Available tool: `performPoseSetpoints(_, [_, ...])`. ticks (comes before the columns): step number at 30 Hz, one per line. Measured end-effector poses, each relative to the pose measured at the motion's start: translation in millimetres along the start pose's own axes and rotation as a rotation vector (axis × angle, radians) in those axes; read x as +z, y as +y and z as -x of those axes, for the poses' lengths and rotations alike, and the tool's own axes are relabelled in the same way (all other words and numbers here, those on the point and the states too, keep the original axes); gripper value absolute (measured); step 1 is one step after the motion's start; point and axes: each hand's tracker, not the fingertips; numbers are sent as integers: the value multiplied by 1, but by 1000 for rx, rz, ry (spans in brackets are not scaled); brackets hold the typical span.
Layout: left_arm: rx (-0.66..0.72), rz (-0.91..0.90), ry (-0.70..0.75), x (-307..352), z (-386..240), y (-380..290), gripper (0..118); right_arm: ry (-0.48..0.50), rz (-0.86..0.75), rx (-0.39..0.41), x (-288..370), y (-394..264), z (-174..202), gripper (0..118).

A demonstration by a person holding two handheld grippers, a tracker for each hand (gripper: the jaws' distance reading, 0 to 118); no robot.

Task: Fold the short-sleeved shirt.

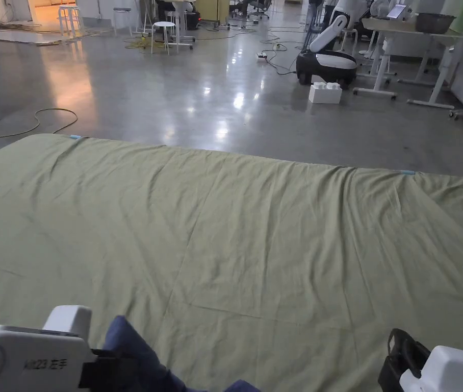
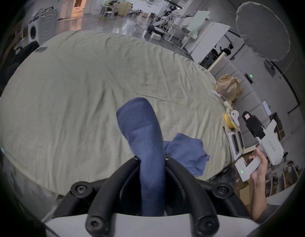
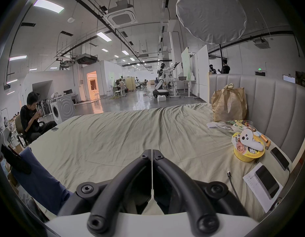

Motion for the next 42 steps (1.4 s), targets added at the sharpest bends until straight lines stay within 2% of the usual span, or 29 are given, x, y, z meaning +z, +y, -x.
performPoseSetpoints(14, [-110, 98, -24, -76, -117, -25, 13, -54, 14, -33, 10, -9, -24, 2])
performPoseSetpoints(21, [-88, 166, -18, -137, -143, -48, 13, -70, 25, -44, 14, -14, -30, 2])
performPoseSetpoints(27, [-67, 179, -8, -160, -150, -56, 14, -79, 34, -42, 16, -16, -33, 2])
performPoseSetpoints(28, [-62, 181, -13, -160, -149, -56, 17, -80, 35, -42, 16, -17, -33, 2])
performPoseSetpoints(31, [-26, 179, -106, -152, -144, -51, 54, -80, 39, -43, 16, -17, -34, 2])
performPoseSetpoints(32, [12, 182, -162, -146, -140, -49, 62, -82, 40, -40, 16, -17, -34, 2])
performPoseSetpoints(35, [58, 154, -226, -131, -131, -42, 63, -84, 39, -43, 17, -17, -35, 2])
performPoseSetpoints(40, [26, 99, -191, -124, -115, -41, 62, -85, 43, -47, 19, -17, -35, 2])
performPoseSetpoints(42, [26, 122, -171, -133, -113, -46, 51, -86, 46, -46, 18, -18, -35, 2])
